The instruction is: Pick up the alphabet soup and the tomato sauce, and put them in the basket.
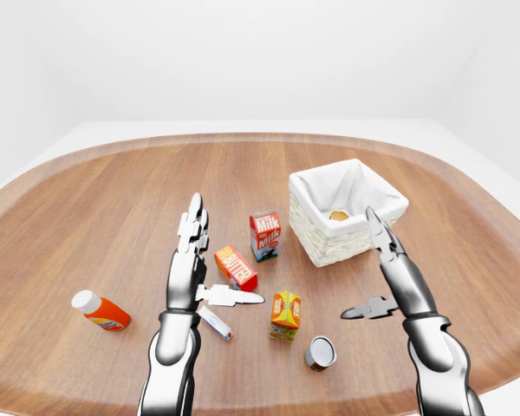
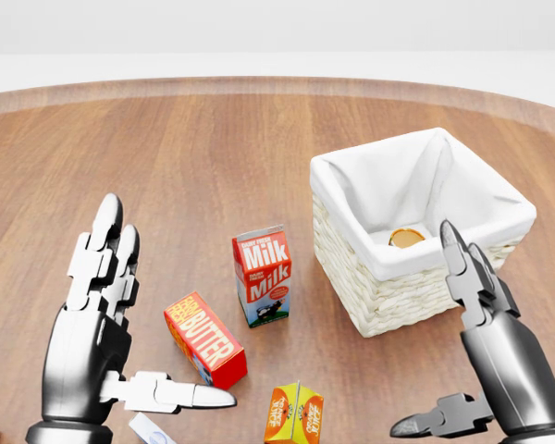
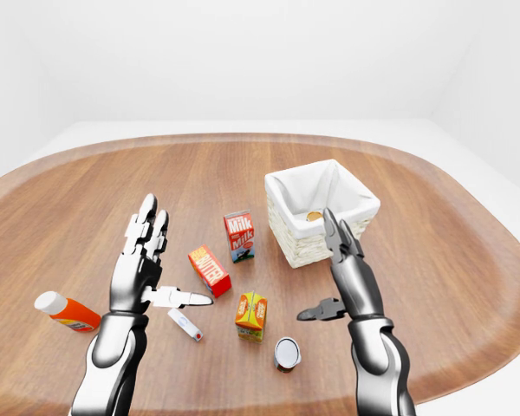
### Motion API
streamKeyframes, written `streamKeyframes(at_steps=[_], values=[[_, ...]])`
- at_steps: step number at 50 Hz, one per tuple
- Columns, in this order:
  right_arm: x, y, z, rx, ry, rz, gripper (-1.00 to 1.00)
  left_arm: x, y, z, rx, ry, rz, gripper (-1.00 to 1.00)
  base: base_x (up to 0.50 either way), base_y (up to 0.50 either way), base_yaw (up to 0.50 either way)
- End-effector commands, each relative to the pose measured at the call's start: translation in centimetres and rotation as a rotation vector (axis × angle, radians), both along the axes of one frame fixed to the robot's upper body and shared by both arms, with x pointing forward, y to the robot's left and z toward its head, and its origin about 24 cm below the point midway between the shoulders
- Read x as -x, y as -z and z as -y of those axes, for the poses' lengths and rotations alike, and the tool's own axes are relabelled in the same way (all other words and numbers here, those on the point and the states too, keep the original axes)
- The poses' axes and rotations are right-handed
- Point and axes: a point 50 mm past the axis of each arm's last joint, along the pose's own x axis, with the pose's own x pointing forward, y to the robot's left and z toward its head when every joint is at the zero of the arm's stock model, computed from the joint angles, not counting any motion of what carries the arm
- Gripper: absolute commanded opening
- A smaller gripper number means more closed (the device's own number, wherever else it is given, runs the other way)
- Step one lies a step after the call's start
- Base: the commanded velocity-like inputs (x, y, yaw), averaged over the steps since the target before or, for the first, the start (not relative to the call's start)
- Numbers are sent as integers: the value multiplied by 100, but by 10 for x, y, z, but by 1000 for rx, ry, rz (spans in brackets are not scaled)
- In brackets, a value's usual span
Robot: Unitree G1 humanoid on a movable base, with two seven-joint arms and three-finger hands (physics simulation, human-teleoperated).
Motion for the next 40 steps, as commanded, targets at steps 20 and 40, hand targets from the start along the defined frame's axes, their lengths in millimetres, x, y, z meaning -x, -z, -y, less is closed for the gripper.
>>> streamKeyframes(at_steps=[20, 40], values=[[13, 34, 11, -43, 84, -125, 100, 0, 3, -1, -20, 0, -8, 100, 0, 0, 0], [21, 37, 4, -43, 74, -154, 100, 0, 1, -1, -18, -2, -10, 100, 0, 0, 0]])
